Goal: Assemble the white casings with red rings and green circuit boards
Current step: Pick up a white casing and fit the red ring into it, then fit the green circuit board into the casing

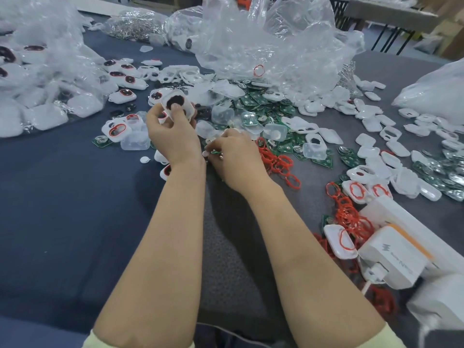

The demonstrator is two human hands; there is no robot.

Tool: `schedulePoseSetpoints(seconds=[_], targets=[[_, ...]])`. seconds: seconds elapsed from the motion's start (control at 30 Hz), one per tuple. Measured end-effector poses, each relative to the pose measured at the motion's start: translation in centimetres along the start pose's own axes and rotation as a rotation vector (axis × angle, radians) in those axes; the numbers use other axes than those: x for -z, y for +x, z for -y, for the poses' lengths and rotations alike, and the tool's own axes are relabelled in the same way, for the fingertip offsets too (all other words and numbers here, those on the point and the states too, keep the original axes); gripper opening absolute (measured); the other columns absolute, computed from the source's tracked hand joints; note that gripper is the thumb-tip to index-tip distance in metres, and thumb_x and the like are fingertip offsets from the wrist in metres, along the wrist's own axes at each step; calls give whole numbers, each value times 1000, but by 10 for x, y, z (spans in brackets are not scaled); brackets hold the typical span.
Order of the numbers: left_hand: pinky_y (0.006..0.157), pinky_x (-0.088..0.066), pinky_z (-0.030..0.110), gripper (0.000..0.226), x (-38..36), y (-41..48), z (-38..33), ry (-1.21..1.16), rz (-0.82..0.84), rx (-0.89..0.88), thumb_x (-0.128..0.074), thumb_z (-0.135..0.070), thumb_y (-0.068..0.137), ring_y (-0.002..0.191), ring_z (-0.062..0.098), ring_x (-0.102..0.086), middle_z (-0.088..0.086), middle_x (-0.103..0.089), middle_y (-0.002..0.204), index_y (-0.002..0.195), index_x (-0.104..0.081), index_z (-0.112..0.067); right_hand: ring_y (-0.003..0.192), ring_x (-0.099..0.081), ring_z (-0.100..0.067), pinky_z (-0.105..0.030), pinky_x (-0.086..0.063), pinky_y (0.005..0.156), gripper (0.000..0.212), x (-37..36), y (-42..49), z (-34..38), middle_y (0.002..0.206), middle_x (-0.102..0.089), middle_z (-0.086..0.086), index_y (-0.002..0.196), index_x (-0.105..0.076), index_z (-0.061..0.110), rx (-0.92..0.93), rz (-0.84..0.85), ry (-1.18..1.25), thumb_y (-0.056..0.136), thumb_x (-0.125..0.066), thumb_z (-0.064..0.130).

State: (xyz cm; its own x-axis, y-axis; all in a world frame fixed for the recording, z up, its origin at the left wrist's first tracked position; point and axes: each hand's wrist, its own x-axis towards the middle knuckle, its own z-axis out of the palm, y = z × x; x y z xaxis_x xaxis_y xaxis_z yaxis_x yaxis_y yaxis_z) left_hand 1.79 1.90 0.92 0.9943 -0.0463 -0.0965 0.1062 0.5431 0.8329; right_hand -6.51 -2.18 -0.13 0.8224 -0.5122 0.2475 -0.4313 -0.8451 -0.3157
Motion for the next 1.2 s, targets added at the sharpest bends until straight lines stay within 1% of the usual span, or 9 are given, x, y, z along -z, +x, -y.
schedulePoseSetpoints(seconds=[0.27, 0.5, 0.6, 0.67, 0.73, 0.8, 0.9, 1.03, 1.2], targets=[[58, -53, 19, 10, -3, -6, -2, -64, 14, 70, -54, -5, 93, 62, 8, -63, 4, -63, 78, 97, -48, -13, 113, -44, -31, -39, -35, 91, 23, -2, 1, 6, 118, -53, -6, 112, -67, 27, -42, 26, -53, 93, -54, 29], [59, -54, 20, 11, -3, -5, -3, -59, -21, 53, -53, -5, 93, 56, 3, -61, -3, -60, 72, 102, -48, -8, 115, -43, -34, -43, -32, 94, 27, -6, 4, 20, 122, -51, -12, 116, -61, 15, -60, 23, -129, 94, -45, 17], [58, -54, 19, 12, -3, -4, -1, -41, -25, 50, -55, -6, 92, 54, 0, -60, -4, -60, 71, 103, -49, -8, 111, -46, -33, -40, -34, 90, 26, -6, 4, 17, 117, -53, -12, 113, -63, 12, -37, -6, -122, 96, -44, 18], [57, -53, 18, 13, -4, -4, 3, 1, 11, 40, -56, -7, 92, 54, 1, -59, -3, -59, 71, 102, -48, -9, 101, -54, -30, -36, -38, 83, 22, 0, 6, 10, 108, -59, -13, 105, -65, 9, -60, -99, 41, 95, -47, 16], [59, -52, 19, 13, -4, -4, 7, 58, 87, 35, -56, -8, 92, 63, 4, -60, -2, -60, 76, 101, -47, -12, 87, -62, -22, -27, -42, 74, 15, 12, 7, 1, 94, -67, -9, 95, -67, 8, -153, -189, 370, 94, -53, 13], [63, -53, 22, 13, -6, -5, 13, 129, 182, 38, -58, -10, 92, 75, 10, -61, -2, -59, 83, 99, -48, -14, 71, -67, -14, -26, -50, 67, 10, 25, 5, -8, 79, -69, -4, 84, -65, 11, -261, -231, 729, 91, -58, 9], [66, -54, 25, 12, -9, -12, 20, 225, 329, 40, -60, -10, 91, 73, 9, -62, -2, -61, 85, 96, -50, -16, 56, -65, -9, -26, -56, 60, 18, 33, 2, -19, 69, -67, -4, 78, -62, 13, -347, -265, 1091, 89, -59, -1], [74, -56, 35, 18, -9, -21, 27, 298, 507, 95, -60, -7, 89, 81, 21, -67, 12, -67, 94, 96, -51, -20, 55, -64, -6, -16, -53, 59, 15, 29, -4, -25, 71, -67, -5, 80, -64, 8, -370, -302, 1160, 88, -61, -4], [54, -51, 18, 22, -7, -27, 25, 285, 577, 107, -57, -2, 91, 62, 7, -65, 16, -67, 93, 98, -50, -22, 57, -63, 2, -12, -48, 53, 13, 26, -6, -29, 72, -67, -1, 84, -66, 9, -339, -368, 1076, 87, -62, -2]])
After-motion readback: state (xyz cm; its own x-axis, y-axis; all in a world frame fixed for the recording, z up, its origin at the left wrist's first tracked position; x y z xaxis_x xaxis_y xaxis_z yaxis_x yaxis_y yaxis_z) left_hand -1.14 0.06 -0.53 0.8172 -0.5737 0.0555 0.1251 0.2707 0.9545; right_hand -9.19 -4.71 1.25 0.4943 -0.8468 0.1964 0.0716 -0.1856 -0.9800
